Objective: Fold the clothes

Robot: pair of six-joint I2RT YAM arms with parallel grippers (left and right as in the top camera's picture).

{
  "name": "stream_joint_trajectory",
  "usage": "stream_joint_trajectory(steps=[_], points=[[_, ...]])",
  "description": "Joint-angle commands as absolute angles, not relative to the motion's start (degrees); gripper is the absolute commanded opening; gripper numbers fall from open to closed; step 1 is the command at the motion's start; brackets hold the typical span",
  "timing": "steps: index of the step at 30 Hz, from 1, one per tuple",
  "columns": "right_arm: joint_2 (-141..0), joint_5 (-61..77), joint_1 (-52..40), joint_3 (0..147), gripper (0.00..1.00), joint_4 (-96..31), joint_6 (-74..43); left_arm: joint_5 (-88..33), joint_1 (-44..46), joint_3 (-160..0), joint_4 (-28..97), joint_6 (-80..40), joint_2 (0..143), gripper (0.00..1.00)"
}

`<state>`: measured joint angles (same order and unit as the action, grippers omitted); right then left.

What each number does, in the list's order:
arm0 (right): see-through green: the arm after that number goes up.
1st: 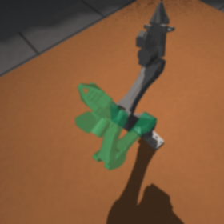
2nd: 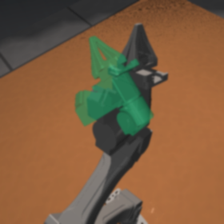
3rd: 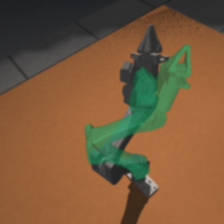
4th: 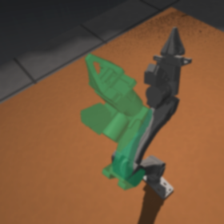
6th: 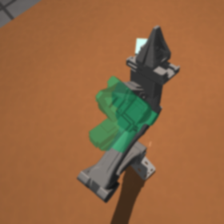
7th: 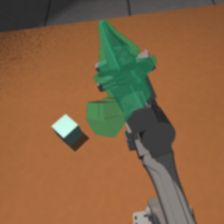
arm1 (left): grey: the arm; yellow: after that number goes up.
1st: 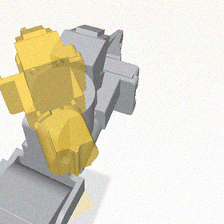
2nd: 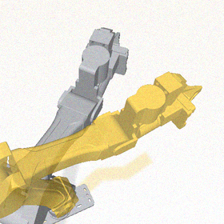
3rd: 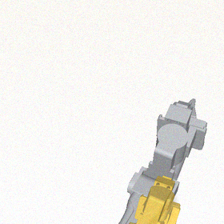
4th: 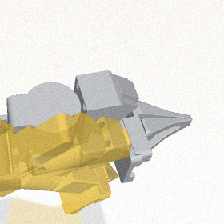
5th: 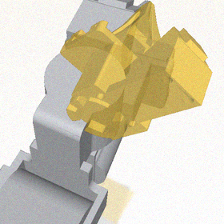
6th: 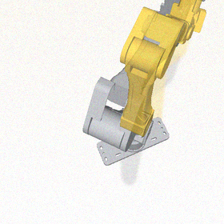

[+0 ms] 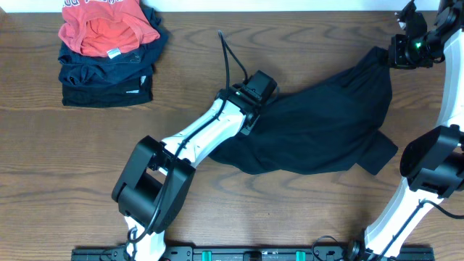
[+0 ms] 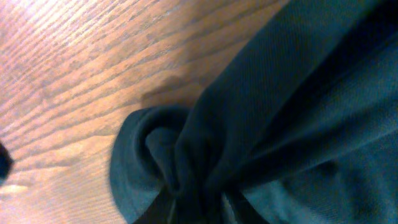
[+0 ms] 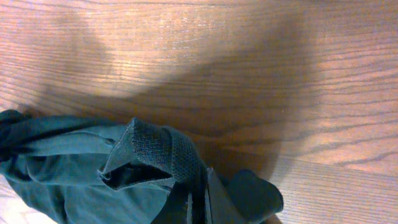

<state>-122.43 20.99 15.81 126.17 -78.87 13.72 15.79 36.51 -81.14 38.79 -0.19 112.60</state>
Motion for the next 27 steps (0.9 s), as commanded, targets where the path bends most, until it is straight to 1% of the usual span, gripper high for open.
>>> stream_joint_trajectory(steps=[1,2,4,6,11,16,25,27], points=[[-122.30,21.43,15.68,126.52,0.01,-78.98,14.44,16.95,34.35,-82.02,40.62,-1.21,109.51,0.38],[-122.30,21.43,15.68,126.52,0.01,-78.98,14.44,16.93,33.61,-82.02,41.71,-1.21,108.47,0.46],[-122.30,21.41,15.68,126.52,0.01,-78.98,14.44,16.88,31.83,-82.02,43.83,-1.21,106.00,0.57],[-122.30,21.41,15.68,126.52,0.01,-78.96,14.44,14.98,29.98,-82.00,45.50,-1.19,103.63,0.66],[-122.30,21.41,15.68,126.52,0.01,-78.81,14.44,3.86,24.40,-82.00,48.56,1.78,100.25,0.68],[-122.30,21.21,15.68,126.52,0.01,-78.83,14.72,-1.58,20.73,-80.71,51.62,7.38,100.86,0.68],[-122.30,21.21,15.68,126.52,0.01,-79.09,14.85,-14.11,19.94,-80.03,55.02,22.37,101.01,0.68],[-122.30,21.21,15.68,126.52,0.01,-79.07,14.85,-15.62,19.94,-80.03,55.02,25.34,101.54,0.70]])
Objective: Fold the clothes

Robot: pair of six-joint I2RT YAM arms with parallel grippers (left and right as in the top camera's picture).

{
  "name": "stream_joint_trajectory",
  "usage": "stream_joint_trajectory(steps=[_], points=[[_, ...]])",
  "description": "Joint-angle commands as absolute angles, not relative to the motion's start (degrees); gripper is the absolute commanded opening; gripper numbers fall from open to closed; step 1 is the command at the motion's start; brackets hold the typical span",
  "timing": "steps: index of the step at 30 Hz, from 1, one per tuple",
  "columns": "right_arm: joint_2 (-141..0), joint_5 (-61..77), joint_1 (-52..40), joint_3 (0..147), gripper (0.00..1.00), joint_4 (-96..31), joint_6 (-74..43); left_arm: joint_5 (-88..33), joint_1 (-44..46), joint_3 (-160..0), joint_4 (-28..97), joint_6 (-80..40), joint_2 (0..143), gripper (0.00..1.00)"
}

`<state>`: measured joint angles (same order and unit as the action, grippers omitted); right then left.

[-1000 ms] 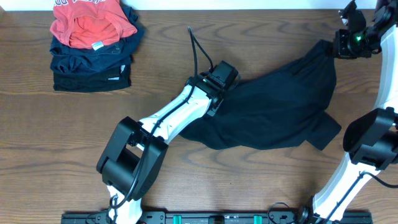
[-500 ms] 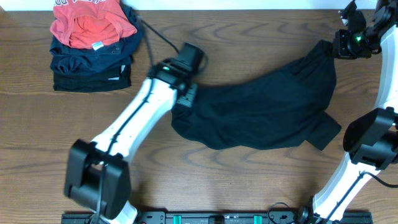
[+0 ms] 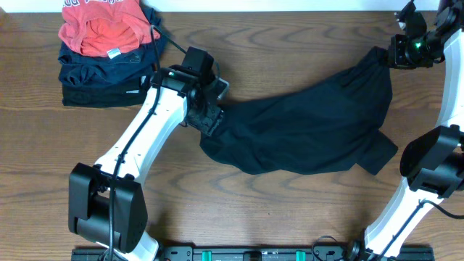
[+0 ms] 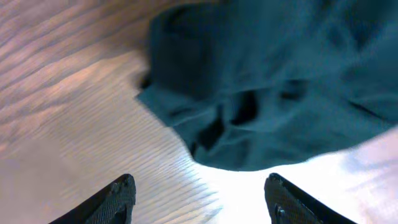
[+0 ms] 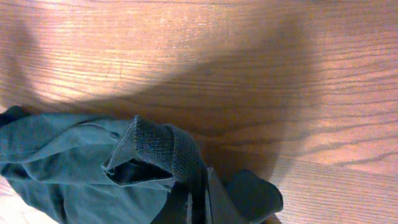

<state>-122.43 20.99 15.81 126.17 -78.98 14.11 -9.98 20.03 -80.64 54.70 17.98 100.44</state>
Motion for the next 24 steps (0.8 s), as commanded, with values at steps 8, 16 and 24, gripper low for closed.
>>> stream_joint_trajectory(steps=[8,16,24], points=[[-122.30,21.17,15.68,126.52,0.01,-79.07,14.90,-15.64,19.94,-79.99,55.02,32.47,106.85,0.72],[-122.30,20.75,15.68,126.52,0.01,-79.09,15.11,-14.35,19.94,-79.99,52.56,34.04,111.55,0.71],[-122.30,20.75,15.68,126.52,0.01,-79.09,15.09,-12.80,19.94,-79.99,50.22,34.06,111.59,0.71]])
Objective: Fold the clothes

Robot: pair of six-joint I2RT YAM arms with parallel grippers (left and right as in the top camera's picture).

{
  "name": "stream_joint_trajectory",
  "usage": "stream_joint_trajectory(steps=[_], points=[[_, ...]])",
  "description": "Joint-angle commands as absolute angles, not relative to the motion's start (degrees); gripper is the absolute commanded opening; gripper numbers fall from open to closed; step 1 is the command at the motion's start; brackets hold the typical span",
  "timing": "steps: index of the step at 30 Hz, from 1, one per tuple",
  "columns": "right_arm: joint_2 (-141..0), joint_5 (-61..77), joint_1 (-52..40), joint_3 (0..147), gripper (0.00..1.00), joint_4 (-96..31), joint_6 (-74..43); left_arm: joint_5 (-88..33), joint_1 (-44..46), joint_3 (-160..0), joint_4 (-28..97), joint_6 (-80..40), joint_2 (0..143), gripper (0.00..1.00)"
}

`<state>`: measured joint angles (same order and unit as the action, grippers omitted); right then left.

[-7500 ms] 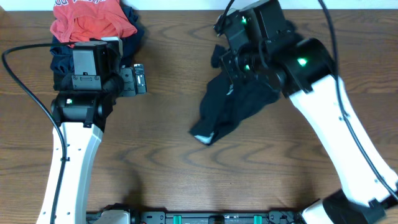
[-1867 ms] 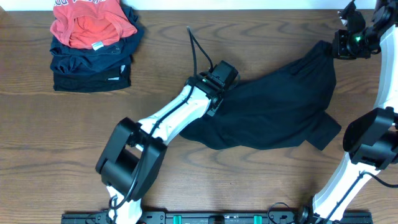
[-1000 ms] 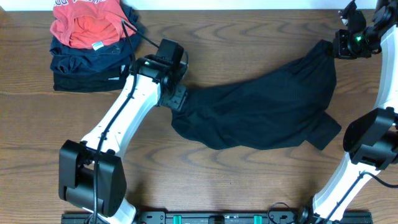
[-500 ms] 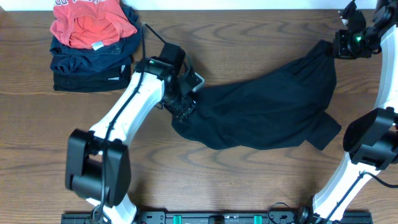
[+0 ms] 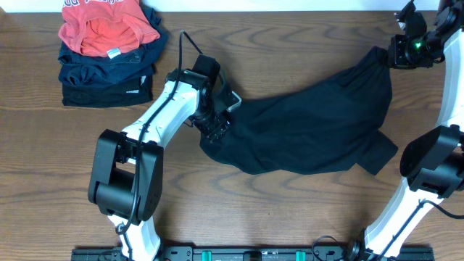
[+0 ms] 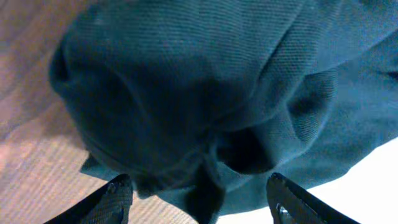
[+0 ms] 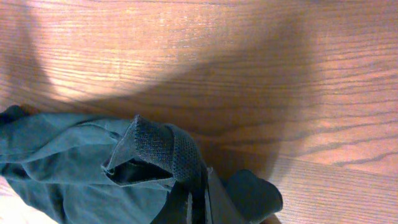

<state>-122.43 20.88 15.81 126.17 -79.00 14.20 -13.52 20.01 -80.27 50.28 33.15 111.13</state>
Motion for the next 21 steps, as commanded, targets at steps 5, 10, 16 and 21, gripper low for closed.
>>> stream_joint_trajectory(steps=[5,10,16,21], points=[[-122.30,20.75,15.68,126.52,0.02,-79.15,15.09,-11.40,19.81,-79.81,50.17,34.09,111.59,0.71],[-122.30,20.75,15.68,126.52,0.02,-79.24,15.09,-9.63,19.31,-79.72,49.54,34.11,111.59,0.71],[-122.30,19.62,15.68,126.52,0.02,-79.42,15.07,-9.56,18.92,-79.70,48.82,35.48,111.61,0.71],[-122.30,19.29,15.68,126.52,0.02,-79.50,15.09,-9.61,18.87,-78.74,46.72,35.92,111.63,0.71]])
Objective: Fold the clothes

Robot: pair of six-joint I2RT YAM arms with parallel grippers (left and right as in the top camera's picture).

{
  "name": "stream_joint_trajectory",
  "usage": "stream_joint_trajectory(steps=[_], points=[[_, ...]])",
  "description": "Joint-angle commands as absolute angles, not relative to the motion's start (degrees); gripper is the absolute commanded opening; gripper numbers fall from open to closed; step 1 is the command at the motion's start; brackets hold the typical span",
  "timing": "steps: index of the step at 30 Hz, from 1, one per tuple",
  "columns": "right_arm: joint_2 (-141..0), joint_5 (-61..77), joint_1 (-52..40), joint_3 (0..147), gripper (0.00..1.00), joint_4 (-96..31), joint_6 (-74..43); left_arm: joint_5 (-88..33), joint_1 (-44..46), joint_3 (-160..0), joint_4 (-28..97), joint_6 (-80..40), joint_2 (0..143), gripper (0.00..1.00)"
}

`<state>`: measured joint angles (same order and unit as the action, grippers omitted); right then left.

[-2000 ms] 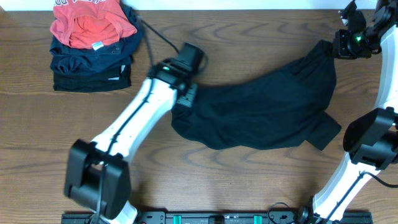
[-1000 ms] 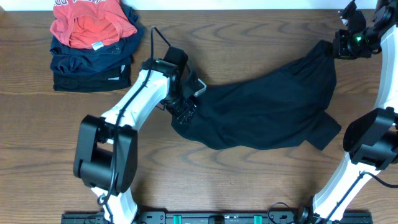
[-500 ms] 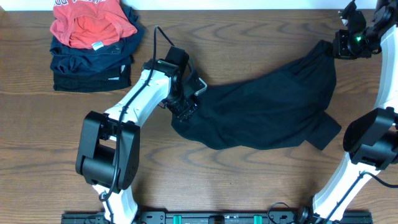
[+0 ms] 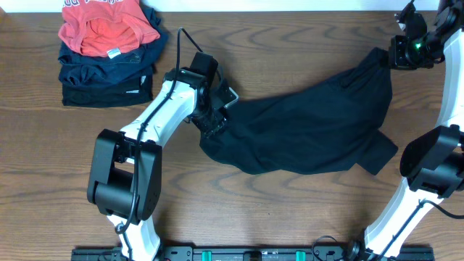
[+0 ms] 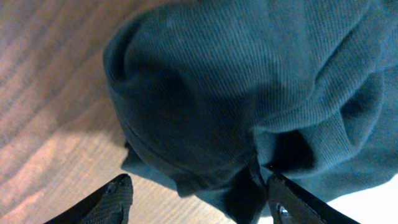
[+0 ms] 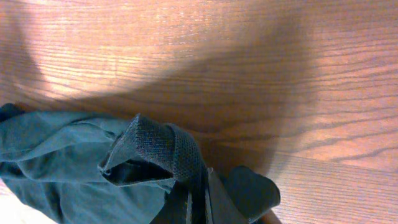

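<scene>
A dark shirt (image 4: pixel 312 130) lies crumpled across the middle and right of the wooden table (image 4: pixel 290 210). My left gripper (image 4: pixel 212 119) hangs over its bunched left end with the jaws wide apart. In the left wrist view the left gripper (image 5: pixel 199 202) has a fold of the shirt (image 5: pixel 217 93) between its two fingers (image 5: pixel 118 196), which are not pressed on it. My right gripper (image 4: pixel 391 56) is at the far right edge, shut on the shirt's upper right corner. In the right wrist view the right gripper (image 6: pixel 199 205) pinches a ribbed hem of the shirt (image 6: pixel 155 146).
A stack of folded clothes (image 4: pixel 109 54), red on top of navy ones, sits at the back left corner. The left arm lies diagonally from the front edge to the shirt. The right arm runs up the table's right edge.
My left gripper has shifted slightly up and left over the shirt's bunched left end, still open. The right gripper and its corner have not moved.
First my left gripper was shut on the shirt near the table's middle, the right one holding the upper right corner. Then the left was open further left, with the shirt's end drawn that way. Since then it has stayed open over that bunched end.
</scene>
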<state>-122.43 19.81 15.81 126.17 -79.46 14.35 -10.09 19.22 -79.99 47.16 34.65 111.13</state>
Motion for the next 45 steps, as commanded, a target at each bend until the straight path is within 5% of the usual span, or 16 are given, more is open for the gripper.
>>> stream_joint_trajectory(steps=[1,6,10,20,33,45], points=[[-122.30,19.29,15.68,126.52,0.02,-79.50,15.09,-9.58,18.87,-78.41,46.28,35.99,111.70,0.71],[-122.30,19.27,15.68,126.52,0.02,-79.46,15.09,-9.61,18.87,-77.08,45.04,35.99,111.77,0.69],[-122.30,19.22,15.68,126.52,0.02,-79.20,15.09,-9.58,18.85,-77.08,44.36,35.99,111.79,0.58],[-122.30,18.17,15.68,126.52,0.03,-79.15,15.07,-9.56,18.87,-77.08,42.09,35.97,111.79,0.06],[-121.56,19.99,15.73,126.85,0.01,-79.11,14.31,10.22,18.26,-83.88,42.96,19.22,102.10,0.06],[-111.55,19.92,17.19,126.85,0.01,-79.50,11.42,13.10,16.27,-85.69,41.25,15.27,83.50,0.06]])
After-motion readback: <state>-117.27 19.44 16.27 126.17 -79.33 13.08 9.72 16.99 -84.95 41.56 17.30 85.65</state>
